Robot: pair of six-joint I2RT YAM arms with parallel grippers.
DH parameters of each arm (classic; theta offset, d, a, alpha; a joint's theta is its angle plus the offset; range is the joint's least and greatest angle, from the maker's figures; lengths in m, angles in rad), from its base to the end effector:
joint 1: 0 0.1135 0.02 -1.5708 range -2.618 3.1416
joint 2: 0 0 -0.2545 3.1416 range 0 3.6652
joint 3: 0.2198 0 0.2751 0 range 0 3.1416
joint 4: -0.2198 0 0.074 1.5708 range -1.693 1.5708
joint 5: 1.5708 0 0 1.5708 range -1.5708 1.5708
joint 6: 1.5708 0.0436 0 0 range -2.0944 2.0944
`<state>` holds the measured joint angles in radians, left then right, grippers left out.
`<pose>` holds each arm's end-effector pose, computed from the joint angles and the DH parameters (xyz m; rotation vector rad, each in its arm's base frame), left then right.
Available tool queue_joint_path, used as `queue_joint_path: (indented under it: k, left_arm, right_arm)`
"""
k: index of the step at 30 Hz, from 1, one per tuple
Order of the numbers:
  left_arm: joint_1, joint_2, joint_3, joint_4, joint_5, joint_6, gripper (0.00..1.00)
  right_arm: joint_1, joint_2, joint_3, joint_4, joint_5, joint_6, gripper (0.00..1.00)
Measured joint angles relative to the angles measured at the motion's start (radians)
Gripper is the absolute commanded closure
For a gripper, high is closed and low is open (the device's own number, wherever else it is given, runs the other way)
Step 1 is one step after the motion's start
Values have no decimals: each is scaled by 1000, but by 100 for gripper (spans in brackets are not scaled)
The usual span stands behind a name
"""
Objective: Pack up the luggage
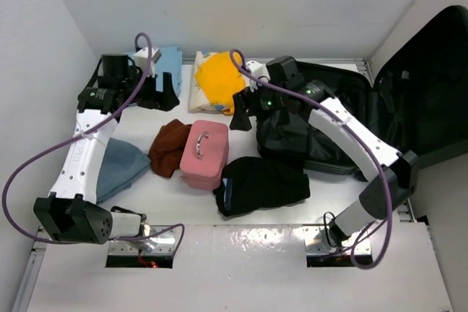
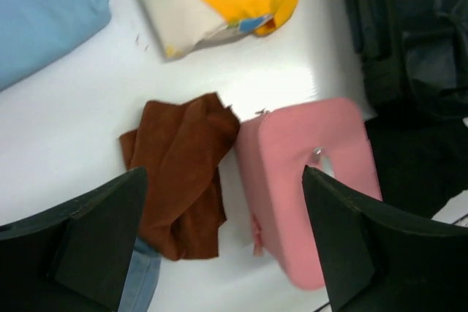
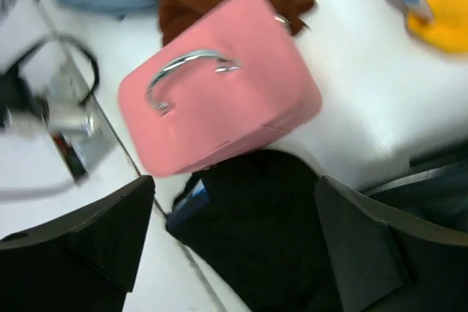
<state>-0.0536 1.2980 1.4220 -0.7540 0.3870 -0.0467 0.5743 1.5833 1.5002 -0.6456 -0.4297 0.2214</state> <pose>0.3015 -0.0327 0.3839 0.2244 2.1762 -0.4815 0.3096 0.2220 0.3298 -0.6455 2.2979 0.8901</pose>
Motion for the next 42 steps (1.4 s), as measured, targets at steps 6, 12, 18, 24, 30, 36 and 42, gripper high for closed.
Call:
queue_joint_path:
  k: [6,12,18,24,30,36,42]
  left_arm:
    - [218,-3,-42,-116,234,133,8]
    - [391,39,-53,-244,503,266,8]
    - [472,62,-72,-308,628,344,8]
    - [506,56,-154,-320,690,383,9]
    - [551,43,-188,-328,710,397,9]
    - [582,35,-190,-329,728,408,9]
    - [606,27,-221,-327,743,410,9]
  right_arm:
    - [134,-76,-75,16,-71,-504,43]
    - [163,-80,-209,-47,-162,-1097,44]
    - [124,118,-16,-165,-261,-1459,43]
    - [119,246,158,-223,-350,-1621,43]
    - [134,300,193,-232,-389,-1690,43]
    - [158,407,317,-291,-404,-1753,36]
    - [168,475,397,-342,-410,-1807,36]
